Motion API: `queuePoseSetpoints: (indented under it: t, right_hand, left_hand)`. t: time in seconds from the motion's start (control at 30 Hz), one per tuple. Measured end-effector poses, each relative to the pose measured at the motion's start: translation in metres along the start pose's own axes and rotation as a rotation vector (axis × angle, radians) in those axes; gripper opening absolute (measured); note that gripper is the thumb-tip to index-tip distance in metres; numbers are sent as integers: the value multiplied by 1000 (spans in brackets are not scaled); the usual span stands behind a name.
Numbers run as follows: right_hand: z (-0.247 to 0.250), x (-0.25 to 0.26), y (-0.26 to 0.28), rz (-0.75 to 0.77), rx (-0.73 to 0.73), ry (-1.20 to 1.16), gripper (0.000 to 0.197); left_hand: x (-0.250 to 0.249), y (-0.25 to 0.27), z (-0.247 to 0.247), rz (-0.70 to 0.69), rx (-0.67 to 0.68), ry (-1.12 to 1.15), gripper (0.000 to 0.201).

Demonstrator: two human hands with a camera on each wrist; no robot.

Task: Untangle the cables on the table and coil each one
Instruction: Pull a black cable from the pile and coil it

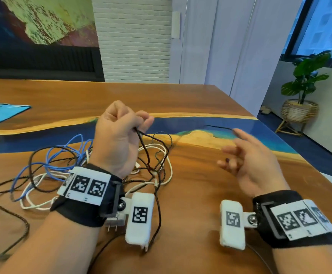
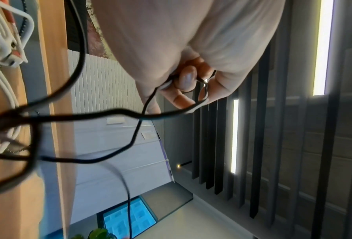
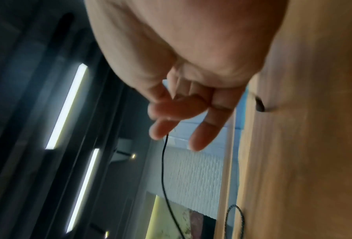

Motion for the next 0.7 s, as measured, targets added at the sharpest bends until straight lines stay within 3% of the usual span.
queuePoseSetpoints:
  t: [0.07,0.13,0.3,0.37,0.43,0.5,0.57,0.7]
  right_hand:
    - [-16,1,8,26,88,199,25]
    - [-35,2,18,58,174,180,26]
    - [-76,-6,37,72,496,19,62]
    - [-86,-14,46,101,617,173,54]
    - [-90,-19,52,168,684,354,30]
    - [-90,-16,52,203,661,396,12]
    - [-84,-7,46,215,578,360,16]
    - [-55,7,26,110,352,-98,18]
  left_hand:
    - [7,5,-11,51,56,20,37]
    - [13,11,-19,97,103,42,36]
    - [21,19,-33,176,204,104,37]
    - [25,22,-38,206,237,120,37]
    - [27,24,-41,239,266,118,41]
    - [28,24,-42,258,268,84,44]
    - [29,21,-36,272,217,-7,53]
    - [35,19,-20,398,120,-308,63]
Point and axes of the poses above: each hand's wrist, its own y-axis away from the middle knuckle, its own z-axis out of the back of the hand, x = y × z, the point moved 8 cm from there along -y, towards the middle knuckle, and after that the axes turned 8 degrees about y, right-handed, at the moved point
